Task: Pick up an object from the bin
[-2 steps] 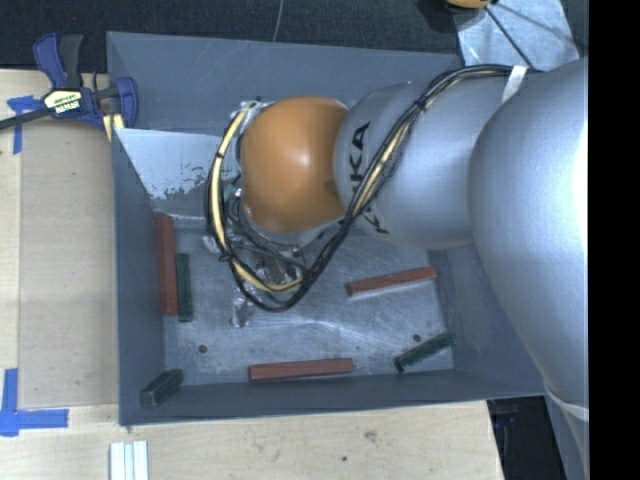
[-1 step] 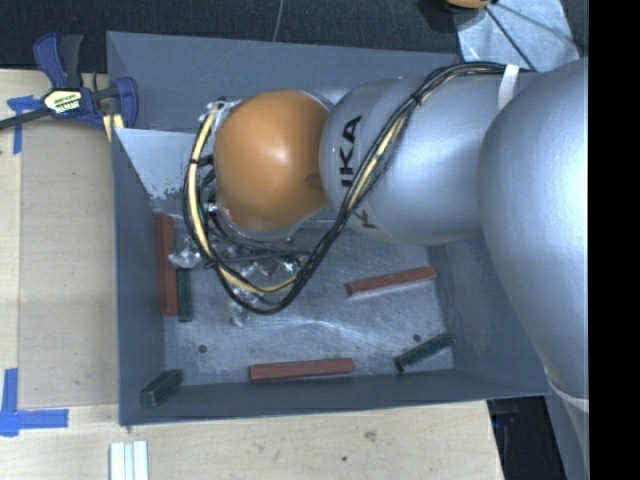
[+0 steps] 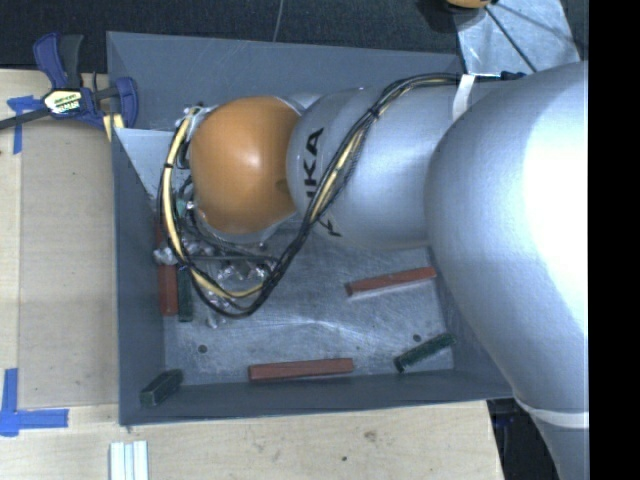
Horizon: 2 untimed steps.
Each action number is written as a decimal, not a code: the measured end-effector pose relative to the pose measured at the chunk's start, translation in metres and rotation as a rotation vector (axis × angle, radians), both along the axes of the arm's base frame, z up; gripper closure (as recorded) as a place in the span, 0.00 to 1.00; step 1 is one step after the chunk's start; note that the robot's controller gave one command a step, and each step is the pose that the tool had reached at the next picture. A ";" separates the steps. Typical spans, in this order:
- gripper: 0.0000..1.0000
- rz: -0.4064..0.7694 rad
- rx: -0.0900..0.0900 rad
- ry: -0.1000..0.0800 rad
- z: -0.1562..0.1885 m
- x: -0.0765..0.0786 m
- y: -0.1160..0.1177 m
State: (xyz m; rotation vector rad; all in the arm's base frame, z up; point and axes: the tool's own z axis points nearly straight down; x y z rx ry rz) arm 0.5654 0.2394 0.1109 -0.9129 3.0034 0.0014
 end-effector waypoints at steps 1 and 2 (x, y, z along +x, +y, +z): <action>0.00 0.275 -0.004 -0.005 -0.019 0.016 0.001; 1.00 0.624 -0.002 -0.005 -0.036 0.012 0.005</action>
Offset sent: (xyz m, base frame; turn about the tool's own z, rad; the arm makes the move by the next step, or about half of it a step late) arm 0.0081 0.0051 -0.0409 -0.6292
